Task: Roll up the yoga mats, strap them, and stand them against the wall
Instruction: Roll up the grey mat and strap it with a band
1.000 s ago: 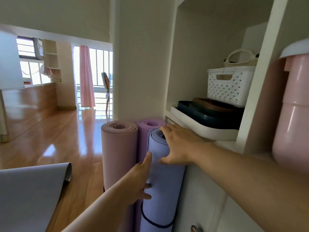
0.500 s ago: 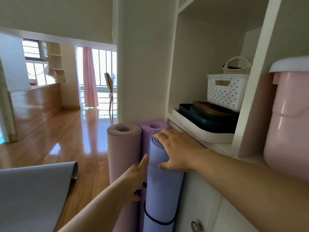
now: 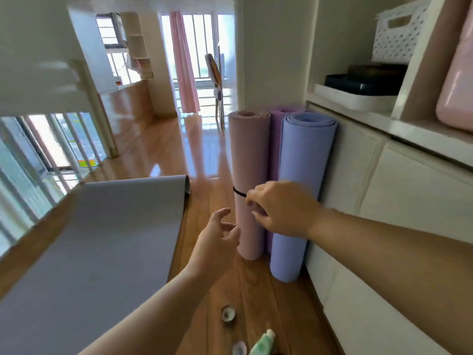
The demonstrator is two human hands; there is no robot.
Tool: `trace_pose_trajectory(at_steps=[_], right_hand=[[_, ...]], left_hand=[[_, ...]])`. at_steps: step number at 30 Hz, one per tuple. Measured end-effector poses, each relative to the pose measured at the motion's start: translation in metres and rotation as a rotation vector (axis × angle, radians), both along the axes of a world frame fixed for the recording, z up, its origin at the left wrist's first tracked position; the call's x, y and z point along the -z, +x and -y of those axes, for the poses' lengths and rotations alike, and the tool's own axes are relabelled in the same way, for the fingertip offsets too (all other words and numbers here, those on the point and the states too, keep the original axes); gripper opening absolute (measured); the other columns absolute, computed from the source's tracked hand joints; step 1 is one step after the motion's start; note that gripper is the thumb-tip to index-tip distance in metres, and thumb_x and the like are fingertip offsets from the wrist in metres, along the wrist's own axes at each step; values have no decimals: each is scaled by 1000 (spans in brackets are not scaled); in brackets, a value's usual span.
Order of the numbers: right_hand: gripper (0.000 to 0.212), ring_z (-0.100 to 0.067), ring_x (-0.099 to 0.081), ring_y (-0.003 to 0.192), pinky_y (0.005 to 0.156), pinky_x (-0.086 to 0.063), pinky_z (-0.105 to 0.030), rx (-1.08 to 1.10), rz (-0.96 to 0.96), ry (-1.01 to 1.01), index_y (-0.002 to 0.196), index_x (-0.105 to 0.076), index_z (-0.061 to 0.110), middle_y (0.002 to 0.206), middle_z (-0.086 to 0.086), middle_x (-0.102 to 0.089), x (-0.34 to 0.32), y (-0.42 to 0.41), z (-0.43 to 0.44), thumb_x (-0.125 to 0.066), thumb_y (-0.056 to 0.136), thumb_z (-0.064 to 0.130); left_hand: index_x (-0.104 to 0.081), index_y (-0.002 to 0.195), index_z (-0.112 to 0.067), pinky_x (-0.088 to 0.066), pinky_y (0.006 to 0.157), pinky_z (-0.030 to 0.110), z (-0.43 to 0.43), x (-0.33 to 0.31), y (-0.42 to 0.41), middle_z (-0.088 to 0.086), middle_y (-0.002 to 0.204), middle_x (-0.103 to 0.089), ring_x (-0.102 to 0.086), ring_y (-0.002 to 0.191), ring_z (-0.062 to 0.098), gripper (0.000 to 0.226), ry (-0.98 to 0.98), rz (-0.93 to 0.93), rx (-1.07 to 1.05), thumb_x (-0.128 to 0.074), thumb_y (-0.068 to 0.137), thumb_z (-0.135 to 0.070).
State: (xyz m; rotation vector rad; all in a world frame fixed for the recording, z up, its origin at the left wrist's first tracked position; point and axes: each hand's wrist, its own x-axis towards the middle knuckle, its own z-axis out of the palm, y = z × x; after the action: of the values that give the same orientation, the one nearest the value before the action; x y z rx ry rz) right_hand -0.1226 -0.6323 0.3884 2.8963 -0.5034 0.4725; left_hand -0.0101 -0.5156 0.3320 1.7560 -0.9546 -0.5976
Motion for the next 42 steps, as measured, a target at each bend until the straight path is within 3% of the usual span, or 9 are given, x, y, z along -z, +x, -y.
trace_pose_trajectory(at_steps=[4, 9, 16, 21, 26, 30, 35, 38, 42], right_hand=[[25, -13, -59, 87, 69, -41, -26, -6, -25, 212, 116, -60, 20, 98, 4, -65, -31, -17, -84, -51, 93, 26], [22, -9, -59, 84, 72, -47, -23, -52, -159, 443, 109, -64, 21, 89, 10, -60, -57, -51, -199, -62, 90, 33], [20, -10, -62, 89, 77, -54, -25, -7, -237, 721, 103, -67, 20, 100, 4, -66, 1, -68, -330, -67, 88, 33], [27, -12, -62, 91, 71, -52, -19, 84, -294, 923, 111, -64, 17, 104, 1, -65, 74, -47, -374, -65, 89, 33], [33, -9, -63, 83, 58, -50, -16, 260, -338, 1198, 121, -58, 16, 101, 3, -61, 171, 9, -369, -62, 92, 31], [47, -19, -63, 98, 77, -56, -29, 464, -300, 1463, 134, -48, 12, 120, -6, -59, 267, 61, -357, -63, 92, 27], [51, -24, -56, 110, 82, -53, -36, 699, -292, 1802, 139, -42, 10, 133, -10, -52, 361, 101, -360, -62, 93, 20], [47, -29, -51, 124, 94, -50, -43, 803, -213, 1913, 137, -42, 5, 138, -12, -48, 400, 117, -366, -58, 94, 15], [41, -27, -54, 116, 74, -55, -34, 896, -130, 2036, 134, -45, 5, 133, -13, -51, 433, 127, -382, -55, 95, 9]], left_hand=[[-42, 134, -20, -50, 60, 15, -104, -35, -23, -5, 99, -62, -66, 85, 12, 40, -15, -85, -102, -54, 97, -19], [-46, 132, -13, -49, 59, 11, -251, -73, -64, -1, 105, -62, -64, 86, 9, 35, 41, -100, -167, -51, 98, -17], [-53, 128, -9, -42, 60, 13, -407, -46, -77, 7, 112, -62, -62, 81, 10, 31, 157, -16, -375, -51, 97, -15], [-55, 127, -10, -44, 78, 26, -454, 25, -50, 11, 118, -63, -61, 100, 23, 32, 379, 24, -372, -52, 96, -18], [-44, 138, -16, -45, 95, 31, -442, 140, -8, 5, 133, -54, -53, 119, 21, 44, 798, 61, -150, -50, 97, -31], [-31, 145, -22, -43, 100, 41, -413, 231, 26, 6, 142, -39, -44, 126, 27, 54, 1137, 230, 55, -47, 96, -41], [-15, 148, -23, -41, 100, 49, -401, 319, 36, 9, 147, -25, -28, 135, 33, 69, 1229, 269, 23, -50, 93, -47], [13, 151, -28, -29, 107, 60, -401, 356, 27, 10, 159, 8, -2, 146, 35, 92, 1312, 243, 44, -49, 90, -58], [29, 145, -30, -21, 105, 69, -401, 392, 14, 9, 154, 30, 17, 144, 38, 105, 1314, 221, 9, -49, 85, -67]])
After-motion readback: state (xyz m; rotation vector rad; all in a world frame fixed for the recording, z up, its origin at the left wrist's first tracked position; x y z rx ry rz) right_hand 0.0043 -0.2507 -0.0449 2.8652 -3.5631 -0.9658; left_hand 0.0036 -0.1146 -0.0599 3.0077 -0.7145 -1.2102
